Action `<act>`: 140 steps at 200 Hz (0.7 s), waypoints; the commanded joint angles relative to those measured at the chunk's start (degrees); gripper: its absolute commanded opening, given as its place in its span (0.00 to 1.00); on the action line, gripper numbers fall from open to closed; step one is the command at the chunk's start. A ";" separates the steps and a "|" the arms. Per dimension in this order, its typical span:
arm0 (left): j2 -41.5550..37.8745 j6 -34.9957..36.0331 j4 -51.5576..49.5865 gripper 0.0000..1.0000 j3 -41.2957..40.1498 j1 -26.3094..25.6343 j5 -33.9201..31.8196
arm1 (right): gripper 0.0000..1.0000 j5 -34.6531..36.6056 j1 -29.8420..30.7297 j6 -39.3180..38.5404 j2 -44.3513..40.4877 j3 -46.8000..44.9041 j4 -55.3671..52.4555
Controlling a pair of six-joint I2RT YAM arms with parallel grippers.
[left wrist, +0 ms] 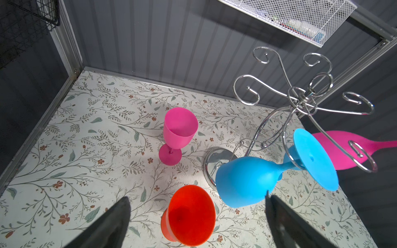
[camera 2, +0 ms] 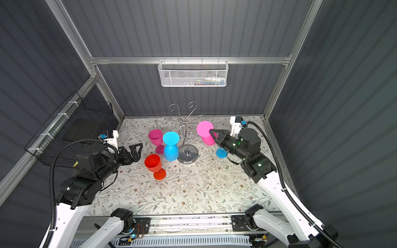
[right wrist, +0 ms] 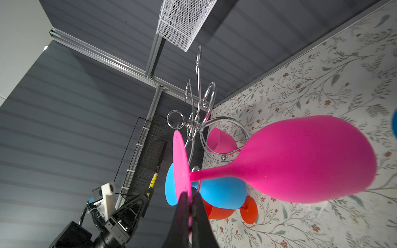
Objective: Take the wine glass off the wine glass rack
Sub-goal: Pick up the wine glass from the wine glass rack.
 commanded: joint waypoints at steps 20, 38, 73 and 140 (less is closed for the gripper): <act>3.16 -4.22 0.23 1.00 6.01 0.19 6.14 | 0.00 4.66 -1.32 -11.33 -5.04 1.70 -9.81; 5.31 -7.39 1.91 1.00 7.91 0.19 11.05 | 0.00 5.99 -1.33 -18.18 -6.58 3.90 -12.20; 9.35 -15.85 10.46 1.00 8.83 0.19 24.38 | 0.00 4.44 -1.33 -35.11 -10.21 5.48 -11.19; 16.96 -31.63 30.50 1.00 9.84 -0.12 42.49 | 0.00 -11.84 -1.15 -59.70 -14.16 5.75 -8.84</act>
